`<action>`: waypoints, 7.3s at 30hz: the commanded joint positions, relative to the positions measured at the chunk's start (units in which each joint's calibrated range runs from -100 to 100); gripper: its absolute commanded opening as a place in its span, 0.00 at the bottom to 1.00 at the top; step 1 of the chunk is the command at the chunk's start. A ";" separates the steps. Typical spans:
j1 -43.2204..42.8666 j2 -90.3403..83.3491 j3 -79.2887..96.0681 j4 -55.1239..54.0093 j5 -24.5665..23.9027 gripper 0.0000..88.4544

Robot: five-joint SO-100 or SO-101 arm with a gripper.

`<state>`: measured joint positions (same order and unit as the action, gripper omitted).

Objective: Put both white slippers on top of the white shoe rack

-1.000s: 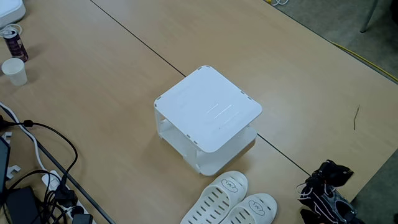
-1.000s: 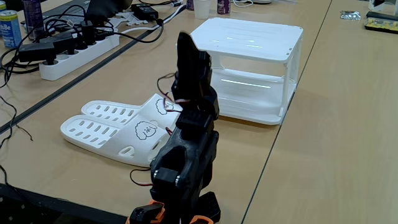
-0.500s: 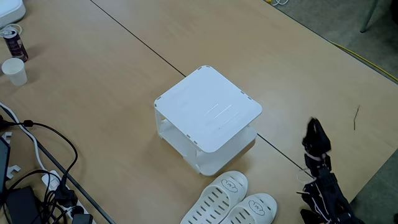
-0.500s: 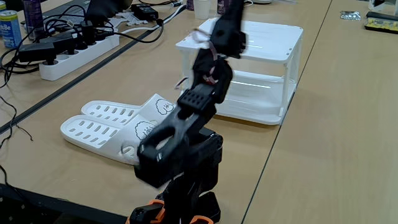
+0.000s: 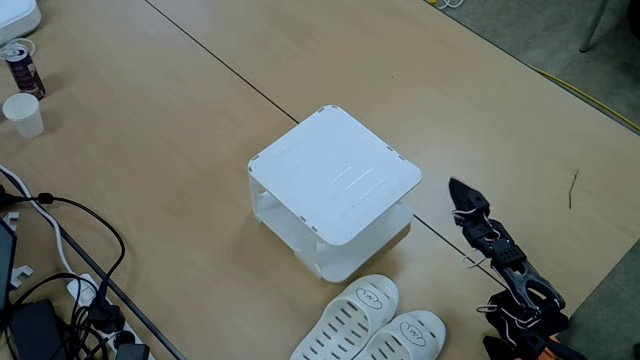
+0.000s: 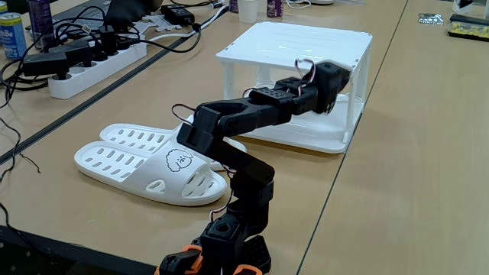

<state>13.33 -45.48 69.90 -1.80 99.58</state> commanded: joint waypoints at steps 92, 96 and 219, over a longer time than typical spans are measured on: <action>-73.86 -6.72 22.43 15.87 0.42 0.24; -76.41 -6.89 19.18 15.87 0.42 0.25; -28.30 41.32 -72.02 11.81 0.42 0.01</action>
<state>-15.66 -3.51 4.13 10.39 99.58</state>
